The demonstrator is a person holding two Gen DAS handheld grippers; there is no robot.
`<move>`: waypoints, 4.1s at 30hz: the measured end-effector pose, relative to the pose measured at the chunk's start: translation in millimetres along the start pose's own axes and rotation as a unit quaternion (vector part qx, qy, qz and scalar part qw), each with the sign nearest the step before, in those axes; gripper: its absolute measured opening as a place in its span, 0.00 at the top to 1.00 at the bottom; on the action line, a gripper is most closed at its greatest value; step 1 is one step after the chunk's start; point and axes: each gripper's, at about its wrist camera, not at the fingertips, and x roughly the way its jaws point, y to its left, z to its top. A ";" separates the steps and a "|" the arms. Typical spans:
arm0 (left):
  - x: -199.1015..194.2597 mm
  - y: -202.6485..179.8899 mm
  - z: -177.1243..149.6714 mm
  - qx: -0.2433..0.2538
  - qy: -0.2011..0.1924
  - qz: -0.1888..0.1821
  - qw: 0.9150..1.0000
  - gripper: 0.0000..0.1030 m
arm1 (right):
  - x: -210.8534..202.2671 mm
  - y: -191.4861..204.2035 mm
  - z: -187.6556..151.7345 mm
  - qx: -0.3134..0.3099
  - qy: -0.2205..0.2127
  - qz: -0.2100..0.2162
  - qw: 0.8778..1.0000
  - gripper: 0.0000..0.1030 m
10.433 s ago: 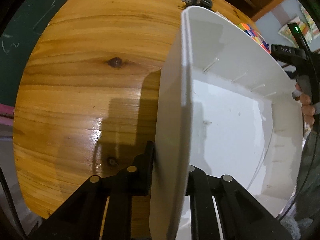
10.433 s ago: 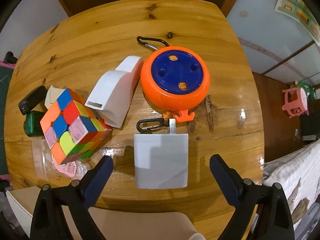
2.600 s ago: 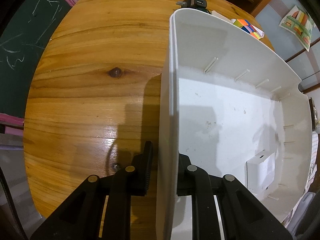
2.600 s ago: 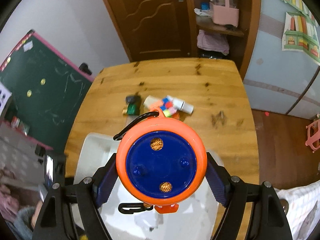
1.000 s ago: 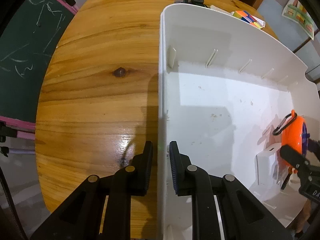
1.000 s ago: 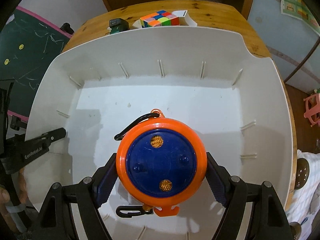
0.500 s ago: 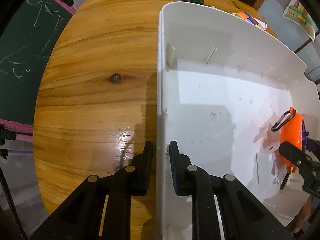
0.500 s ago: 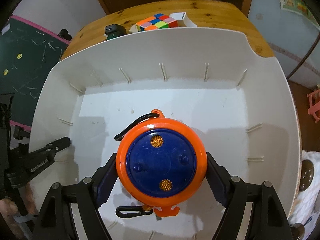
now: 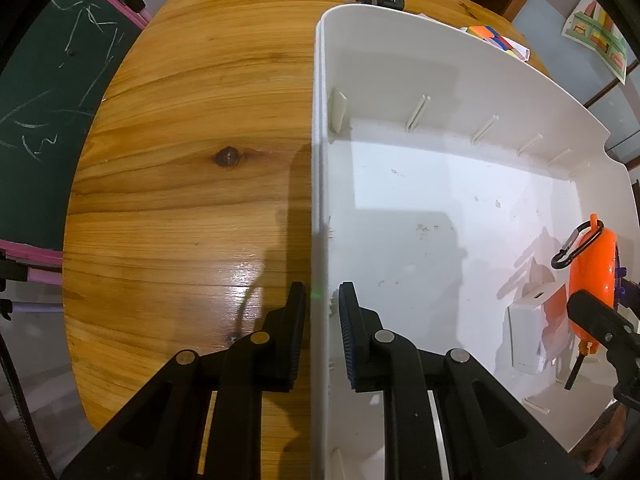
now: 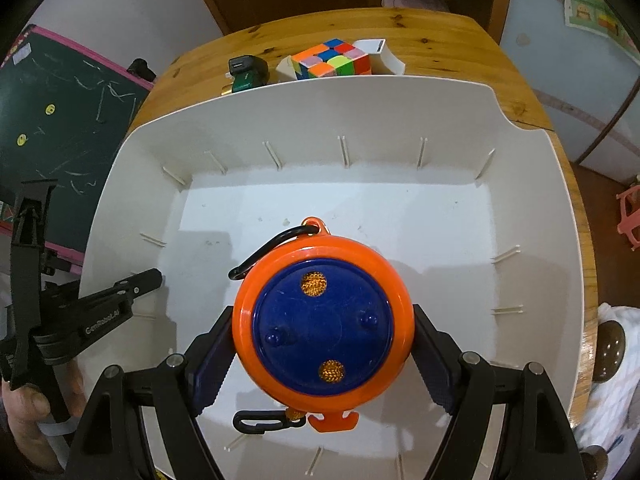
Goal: Organize rigid objects
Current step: 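Carry the cord reel into the tray and release it beside the charger, then move the right gripper to the Rubik's cube and grasp it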
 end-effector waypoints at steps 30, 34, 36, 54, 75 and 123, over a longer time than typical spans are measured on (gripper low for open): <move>-3.9 -4.1 -1.8 0.003 -0.006 0.002 1.000 0.81 | -37.5 21.2 13.9 -0.052 -0.039 0.002 0.998 0.18; -4.5 -4.1 -2.7 0.004 -0.006 0.001 1.000 0.81 | -44.7 10.3 23.7 -0.039 -0.040 0.009 0.998 0.18; -4.6 -3.4 -3.0 0.004 -0.007 -0.002 1.000 0.81 | -46.9 4.0 28.7 -0.032 -0.041 0.010 0.999 0.18; -2.8 -3.7 -0.4 0.024 -0.001 -0.020 1.000 0.82 | -66.4 1.2 105.0 -0.080 -0.081 -0.024 0.993 0.19; 6.9 4.6 1.8 0.020 0.018 -0.031 0.999 0.91 | 19.5 -5.8 198.9 -0.087 0.006 -0.016 0.996 0.19; 7.8 21.4 4.8 0.010 0.021 -0.042 0.999 0.90 | 91.7 22.7 226.6 -0.126 0.084 -0.013 0.988 0.34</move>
